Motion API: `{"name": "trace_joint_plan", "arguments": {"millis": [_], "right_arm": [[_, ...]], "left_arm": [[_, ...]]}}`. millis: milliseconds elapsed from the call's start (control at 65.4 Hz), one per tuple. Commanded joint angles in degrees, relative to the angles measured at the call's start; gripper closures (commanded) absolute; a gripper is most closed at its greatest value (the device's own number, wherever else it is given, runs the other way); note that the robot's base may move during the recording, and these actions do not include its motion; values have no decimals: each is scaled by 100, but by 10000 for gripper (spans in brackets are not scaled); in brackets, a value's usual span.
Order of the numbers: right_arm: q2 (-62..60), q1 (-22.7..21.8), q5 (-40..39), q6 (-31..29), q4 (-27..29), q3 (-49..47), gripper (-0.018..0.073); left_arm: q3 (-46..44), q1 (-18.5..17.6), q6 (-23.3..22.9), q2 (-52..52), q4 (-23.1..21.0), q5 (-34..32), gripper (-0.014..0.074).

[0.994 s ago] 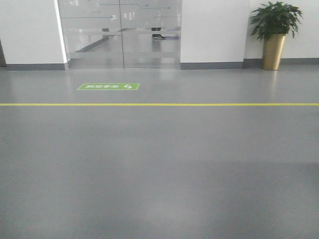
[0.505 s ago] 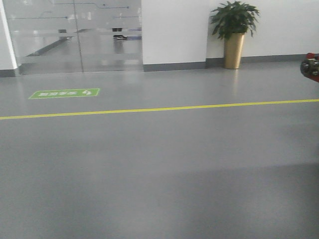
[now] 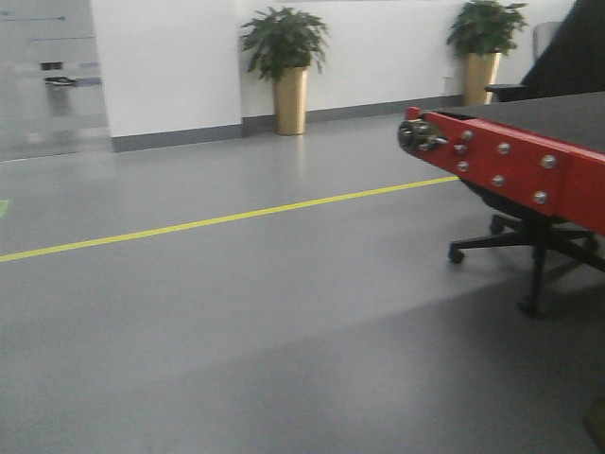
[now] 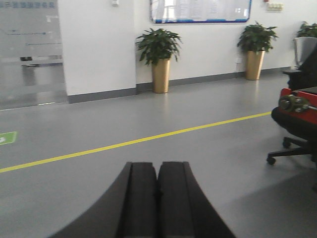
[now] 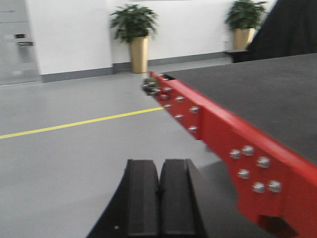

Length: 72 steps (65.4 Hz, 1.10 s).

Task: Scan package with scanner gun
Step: 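Drive the base forward and turn toward the red-framed table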

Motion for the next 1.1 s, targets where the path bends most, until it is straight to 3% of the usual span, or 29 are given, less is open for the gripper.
{"name": "trace_joint_plan", "arguments": {"millis": [0, 1086], "right_arm": [[-19, -30, -130, 4, -28, -3, 713], [-19, -129, -130, 4, -28, -3, 713]], "left_arm": [[-16, -26, -49, -16, 0, -79, 707], [-16, -4, -49, -16, 0, -79, 707]]}}
